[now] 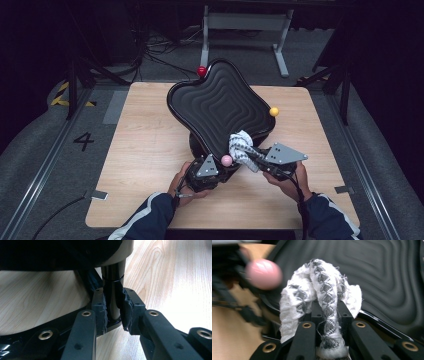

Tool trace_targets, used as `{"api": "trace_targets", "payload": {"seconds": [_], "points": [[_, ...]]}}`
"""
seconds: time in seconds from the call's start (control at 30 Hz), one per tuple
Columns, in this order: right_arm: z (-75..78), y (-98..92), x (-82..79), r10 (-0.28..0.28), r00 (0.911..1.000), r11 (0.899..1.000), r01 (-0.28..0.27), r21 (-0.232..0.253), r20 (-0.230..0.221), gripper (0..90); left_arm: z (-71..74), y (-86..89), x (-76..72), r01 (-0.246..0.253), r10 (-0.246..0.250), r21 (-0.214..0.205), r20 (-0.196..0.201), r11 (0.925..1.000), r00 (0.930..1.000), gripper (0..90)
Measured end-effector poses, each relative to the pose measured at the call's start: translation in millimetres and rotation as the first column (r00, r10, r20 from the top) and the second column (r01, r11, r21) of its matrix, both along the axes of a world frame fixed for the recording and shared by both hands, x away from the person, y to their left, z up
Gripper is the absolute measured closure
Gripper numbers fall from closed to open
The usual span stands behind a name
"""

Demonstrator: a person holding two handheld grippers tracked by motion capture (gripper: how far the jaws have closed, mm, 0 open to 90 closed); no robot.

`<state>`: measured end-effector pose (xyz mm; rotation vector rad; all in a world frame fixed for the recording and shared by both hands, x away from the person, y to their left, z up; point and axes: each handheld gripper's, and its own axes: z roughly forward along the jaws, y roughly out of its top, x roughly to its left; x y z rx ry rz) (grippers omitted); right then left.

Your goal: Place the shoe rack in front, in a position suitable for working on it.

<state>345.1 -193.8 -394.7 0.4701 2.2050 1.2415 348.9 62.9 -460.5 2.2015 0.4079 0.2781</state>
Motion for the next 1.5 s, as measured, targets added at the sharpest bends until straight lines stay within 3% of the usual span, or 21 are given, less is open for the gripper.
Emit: {"api": "trace_targets", "payload": {"seconds": [0.17, 0.3, 0.4, 0.5, 0.87, 1.1, 1.3, 1.5], "points": [[0.4, 12.6, -12.8, 0.040, 0.9991, 0.999, -0.040, -0.037, 0.010, 80.4, 0.2, 0.1, -1.0, -0.006, 0.006, 0.006, -0.004, 1.0000, 1.0000, 73.4], [-0.7, 11.8, -15.1, 0.051, 0.9986, 0.998, -0.051, -0.033, -0.015, 80.2, 0.0, -0.1, -0.7, -0.004, 0.004, 0.005, -0.001, 1.0000, 1.0000, 73.4], [-0.7, 12.6, -15.4, 0.045, 0.9990, 0.998, -0.045, -0.051, -0.001, 80.1, -0.3, -0.2, 0.0, -0.001, 0.001, -0.002, 0.003, 1.0000, 1.0000, 73.4], [-2.2, 9.7, -12.0, 0.039, 0.9992, 0.999, -0.039, -0.032, -0.004, 80.0, -0.5, -0.2, 0.4, -0.003, 0.003, -0.004, -0.001, 1.0000, 1.0000, 73.5], [-9.1, -10.2, 9.5, -0.084, 0.9964, 0.996, 0.084, -0.006, 0.015, 80.3, -0.5, 0.6, 0.8, -0.002, 0.002, -0.003, -0.009, 1.0000, 1.0000, 73.7], [-20.5, -31.3, 32.2, -0.190, 0.9817, 0.982, 0.190, 0.011, -0.008, 80.4, -1.1, 0.5, 1.2, -0.001, 0.001, -0.011, -0.010, 0.9999, 1.0000, 73.7], [-23.5, -40.3, 41.1, -0.236, 0.9719, 0.972, 0.236, 0.007, -0.003, 80.4, -1.2, 0.6, 1.4, -0.001, 0.000, -0.013, -0.012, 0.9999, 0.9999, 73.8], [-24.9, -54.5, 50.6, -0.306, 0.9522, 0.952, 0.306, 0.008, 0.000, 80.5, -0.9, 0.2, 1.4, 0.000, 0.000, -0.006, -0.007, 1.0000, 1.0000, 73.8]]}}
